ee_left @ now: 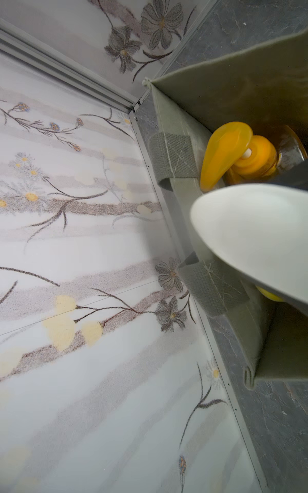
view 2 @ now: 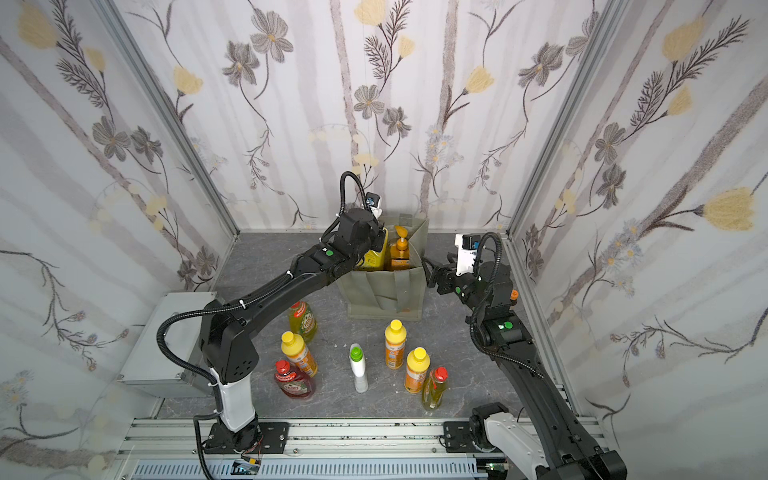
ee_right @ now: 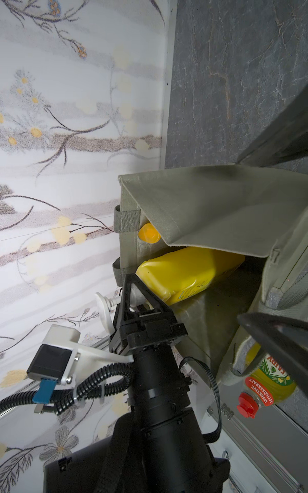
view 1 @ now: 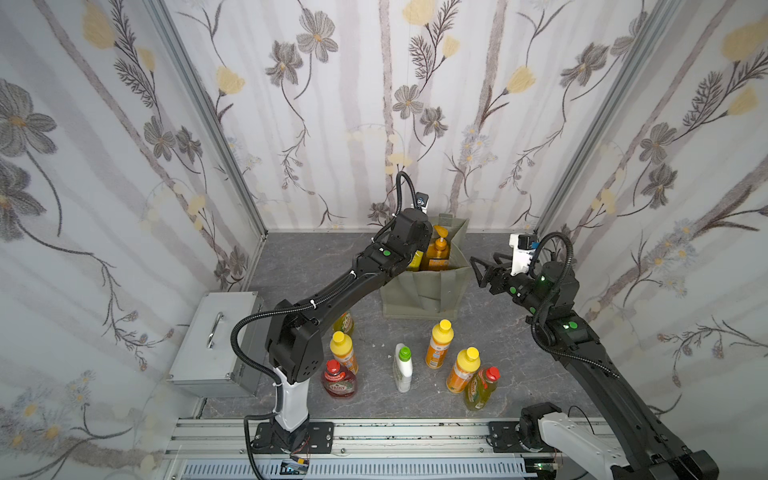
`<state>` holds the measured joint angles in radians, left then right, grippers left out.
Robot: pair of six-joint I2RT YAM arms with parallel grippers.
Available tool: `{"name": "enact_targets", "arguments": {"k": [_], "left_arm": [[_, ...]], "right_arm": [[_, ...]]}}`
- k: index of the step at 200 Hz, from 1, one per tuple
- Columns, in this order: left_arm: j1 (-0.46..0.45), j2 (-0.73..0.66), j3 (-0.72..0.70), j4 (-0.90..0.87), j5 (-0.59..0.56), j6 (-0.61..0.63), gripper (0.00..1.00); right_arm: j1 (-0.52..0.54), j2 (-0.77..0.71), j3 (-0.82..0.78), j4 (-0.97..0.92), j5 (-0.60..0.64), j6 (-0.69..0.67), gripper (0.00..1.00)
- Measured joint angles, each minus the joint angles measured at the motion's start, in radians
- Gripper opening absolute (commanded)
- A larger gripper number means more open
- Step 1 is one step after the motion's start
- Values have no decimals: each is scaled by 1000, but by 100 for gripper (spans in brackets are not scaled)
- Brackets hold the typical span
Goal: Pack dish soap into the shopping bag
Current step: Place the bottle of dish soap in the shopping bag.
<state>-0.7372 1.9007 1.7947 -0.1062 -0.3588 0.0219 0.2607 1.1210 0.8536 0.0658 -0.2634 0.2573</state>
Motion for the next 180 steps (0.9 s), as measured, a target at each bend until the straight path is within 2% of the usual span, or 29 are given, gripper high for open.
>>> {"name": "enact_targets", "arguments": {"k": [73, 143, 180], "left_arm": [[10, 34, -98, 229, -58, 2, 0], [16, 84, -166, 317, -78, -4, 0], [18, 101, -191, 340, -85, -26, 18]], "right_arm": [[0, 11, 1, 0, 0, 0, 85], [0, 13, 1, 0, 0, 0, 85], [0, 13, 1, 0, 0, 0, 85]]}}
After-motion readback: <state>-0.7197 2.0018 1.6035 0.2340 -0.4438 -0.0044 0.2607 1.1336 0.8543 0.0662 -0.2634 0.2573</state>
